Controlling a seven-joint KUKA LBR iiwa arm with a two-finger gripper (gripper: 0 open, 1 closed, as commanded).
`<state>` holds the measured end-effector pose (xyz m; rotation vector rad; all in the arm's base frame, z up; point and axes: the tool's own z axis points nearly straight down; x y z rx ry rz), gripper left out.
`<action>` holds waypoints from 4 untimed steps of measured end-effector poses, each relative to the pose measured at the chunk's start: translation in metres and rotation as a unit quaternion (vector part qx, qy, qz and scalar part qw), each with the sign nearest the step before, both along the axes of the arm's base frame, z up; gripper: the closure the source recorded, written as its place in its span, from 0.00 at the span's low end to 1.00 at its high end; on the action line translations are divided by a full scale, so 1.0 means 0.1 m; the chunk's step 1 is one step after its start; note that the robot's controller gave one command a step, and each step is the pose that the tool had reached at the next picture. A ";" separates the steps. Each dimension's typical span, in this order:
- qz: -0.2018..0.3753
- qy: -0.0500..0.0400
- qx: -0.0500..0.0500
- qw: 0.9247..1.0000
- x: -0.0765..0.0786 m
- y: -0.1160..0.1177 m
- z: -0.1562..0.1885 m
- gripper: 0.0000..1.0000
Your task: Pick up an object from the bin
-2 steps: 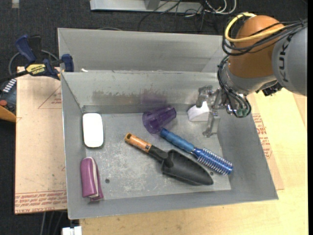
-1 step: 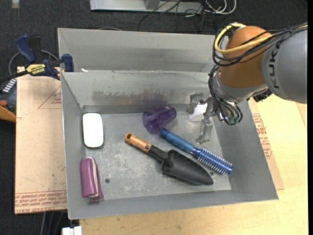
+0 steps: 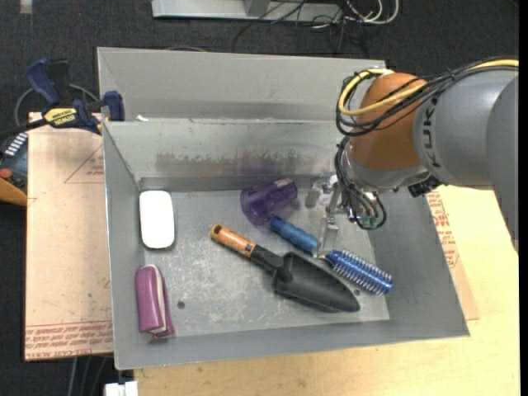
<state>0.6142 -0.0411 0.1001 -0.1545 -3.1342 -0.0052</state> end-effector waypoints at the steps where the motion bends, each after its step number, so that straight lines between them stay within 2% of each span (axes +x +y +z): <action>1: 0.059 -0.005 -0.001 0.998 -0.01 0.19 -0.11 0.00; 2: -0.051 -0.002 0.000 0.999 -0.31 0.49 -0.29 0.00; 3: 0.073 -0.006 0.000 0.997 -0.37 0.47 -0.30 1.00; 4: 0.074 -0.006 -0.001 0.997 -0.37 0.47 -0.30 1.00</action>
Offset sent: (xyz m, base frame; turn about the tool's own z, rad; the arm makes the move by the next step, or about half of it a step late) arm -0.0329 0.0504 -0.0301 0.1013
